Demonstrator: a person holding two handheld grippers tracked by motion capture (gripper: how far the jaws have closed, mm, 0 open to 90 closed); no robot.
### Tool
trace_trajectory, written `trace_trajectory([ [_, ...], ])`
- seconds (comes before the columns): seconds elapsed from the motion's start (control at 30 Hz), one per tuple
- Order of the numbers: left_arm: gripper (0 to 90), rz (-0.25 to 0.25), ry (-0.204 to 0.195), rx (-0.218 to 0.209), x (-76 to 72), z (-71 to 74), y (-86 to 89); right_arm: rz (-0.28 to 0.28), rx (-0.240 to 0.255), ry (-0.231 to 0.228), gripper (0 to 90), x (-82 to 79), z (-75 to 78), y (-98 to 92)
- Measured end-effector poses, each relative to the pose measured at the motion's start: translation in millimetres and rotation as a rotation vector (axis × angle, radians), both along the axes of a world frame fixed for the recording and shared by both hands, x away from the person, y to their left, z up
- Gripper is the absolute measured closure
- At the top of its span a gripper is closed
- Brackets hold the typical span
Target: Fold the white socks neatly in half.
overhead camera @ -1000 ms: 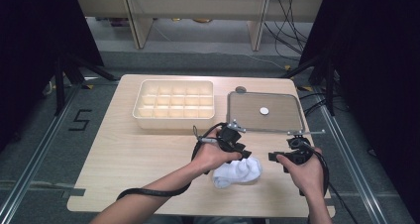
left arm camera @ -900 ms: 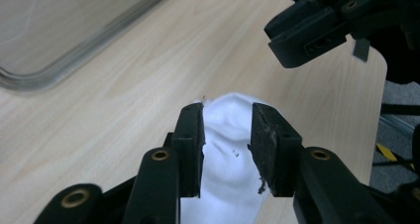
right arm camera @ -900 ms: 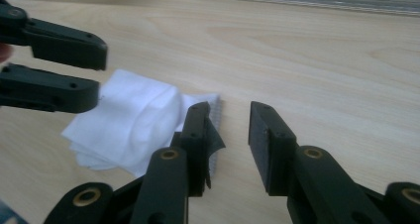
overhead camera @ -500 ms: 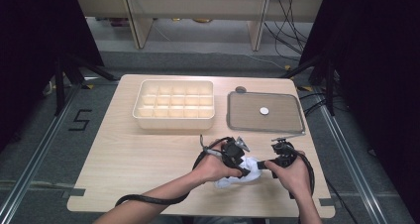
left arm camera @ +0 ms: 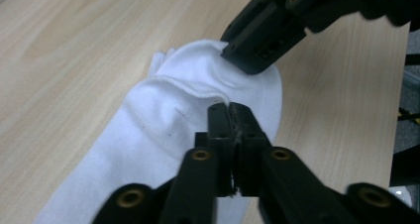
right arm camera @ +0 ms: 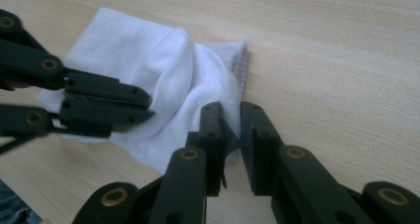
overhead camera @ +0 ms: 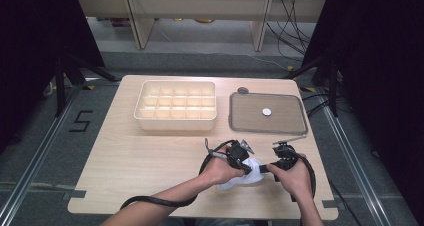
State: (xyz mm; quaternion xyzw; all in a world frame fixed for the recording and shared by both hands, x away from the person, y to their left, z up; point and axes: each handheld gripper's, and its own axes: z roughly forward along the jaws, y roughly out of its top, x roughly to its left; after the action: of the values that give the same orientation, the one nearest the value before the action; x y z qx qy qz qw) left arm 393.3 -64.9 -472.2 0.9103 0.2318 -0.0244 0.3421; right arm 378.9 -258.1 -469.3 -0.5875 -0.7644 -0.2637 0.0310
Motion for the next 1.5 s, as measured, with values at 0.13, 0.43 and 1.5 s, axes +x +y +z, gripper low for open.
trace_trajectory([
  [0.13, 89.5, 0.018, -0.008, -0.034, 1.4, 9.9, 3.6, 0.006, -0.001, 0.002, 80.6, 0.3, -0.6, 0.1],
  [0.43, 89.7, 0.019, -0.014, -0.110, -0.8, 26.9, -0.7, -0.005, 0.020, 0.003, 80.7, 0.6, -0.6, 1.6],
  [1.5, 76.1, 0.107, 0.020, -0.078, -4.2, 4.7, 69.7, 0.060, -0.057, 0.011, 87.9, 21.3, 16.5, 37.2],
])
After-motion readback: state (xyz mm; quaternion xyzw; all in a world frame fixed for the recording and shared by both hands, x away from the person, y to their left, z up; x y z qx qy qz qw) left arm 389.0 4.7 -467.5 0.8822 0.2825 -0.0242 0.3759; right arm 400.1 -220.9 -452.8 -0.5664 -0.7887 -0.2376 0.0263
